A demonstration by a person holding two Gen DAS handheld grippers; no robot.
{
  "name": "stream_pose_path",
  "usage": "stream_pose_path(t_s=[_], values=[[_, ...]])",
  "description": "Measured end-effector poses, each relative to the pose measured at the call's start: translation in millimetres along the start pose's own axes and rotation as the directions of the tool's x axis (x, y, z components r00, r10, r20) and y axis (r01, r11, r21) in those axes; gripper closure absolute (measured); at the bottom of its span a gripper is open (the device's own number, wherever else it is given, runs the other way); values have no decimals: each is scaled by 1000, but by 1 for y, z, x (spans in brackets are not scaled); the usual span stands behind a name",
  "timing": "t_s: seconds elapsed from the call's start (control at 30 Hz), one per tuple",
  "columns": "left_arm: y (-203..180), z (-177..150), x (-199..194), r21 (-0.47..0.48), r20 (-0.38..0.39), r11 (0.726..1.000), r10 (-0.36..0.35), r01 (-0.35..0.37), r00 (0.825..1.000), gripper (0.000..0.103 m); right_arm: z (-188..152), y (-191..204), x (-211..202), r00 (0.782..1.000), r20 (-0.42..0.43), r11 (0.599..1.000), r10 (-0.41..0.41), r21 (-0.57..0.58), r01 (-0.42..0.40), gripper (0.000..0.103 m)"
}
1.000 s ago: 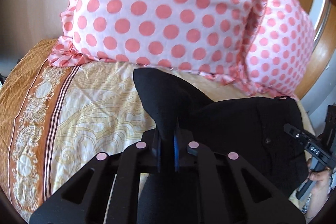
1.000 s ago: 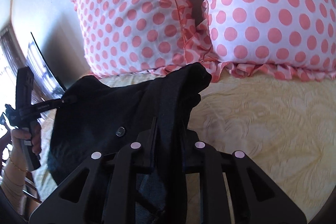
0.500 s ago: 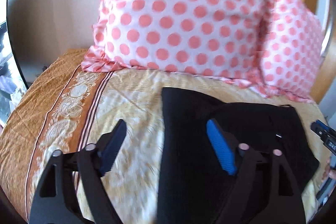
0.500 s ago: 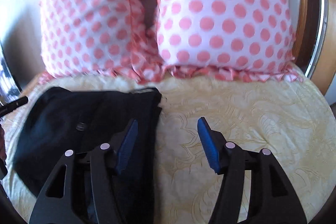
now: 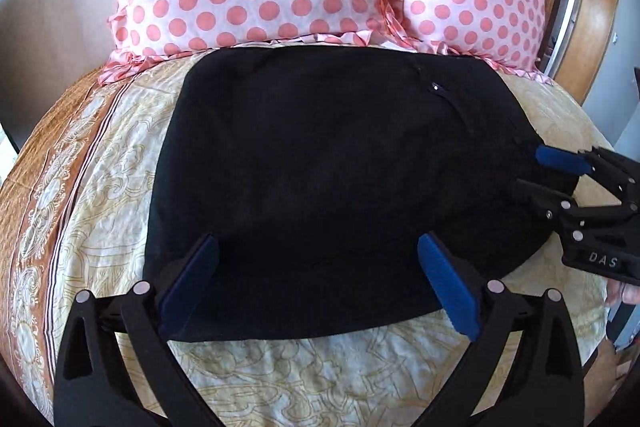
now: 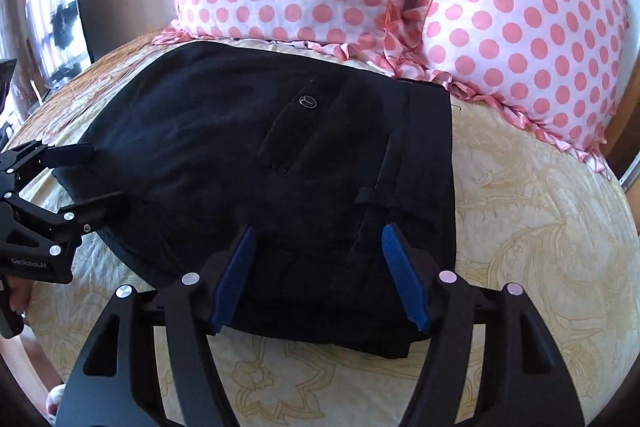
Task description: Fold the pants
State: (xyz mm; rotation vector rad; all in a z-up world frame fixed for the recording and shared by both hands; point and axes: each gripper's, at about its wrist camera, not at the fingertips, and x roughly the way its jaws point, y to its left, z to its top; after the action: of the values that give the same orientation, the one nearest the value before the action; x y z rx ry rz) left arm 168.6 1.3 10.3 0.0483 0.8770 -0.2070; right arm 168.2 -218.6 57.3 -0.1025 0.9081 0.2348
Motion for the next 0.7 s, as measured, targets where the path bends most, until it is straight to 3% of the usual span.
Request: stream_pose_path(t_s=[0.07,0.13,0.17,0.4,0.53,0.7], values=[[4,-2,-10,-37,7,999,7,-6,1000,3,-5,-6,-12,999,37,996,10,88,-14,31],[7,-8,-28,-60,32,998,5,-3,999,3,-15,-8,-28,995,93,986,46,158,-60,16],[9,-14,-37,-68,42,998,5,-2,999,2,-22,-5,-38,991,125,981,54,179,-76,1],[15,-73,-73,-99,74,993,79,-72,994,2,-71,31,-58,987,159,978,-2,205,-31,1],[16,-85,-66,-103,65,992,83,-76,994,2,-79,43,-54,987,159,978,-29,207,-5,1],[10,-90,-64,-63,79,989,136,-131,988,2,-85,52,-50,987,149,978,-56,206,25,1]])
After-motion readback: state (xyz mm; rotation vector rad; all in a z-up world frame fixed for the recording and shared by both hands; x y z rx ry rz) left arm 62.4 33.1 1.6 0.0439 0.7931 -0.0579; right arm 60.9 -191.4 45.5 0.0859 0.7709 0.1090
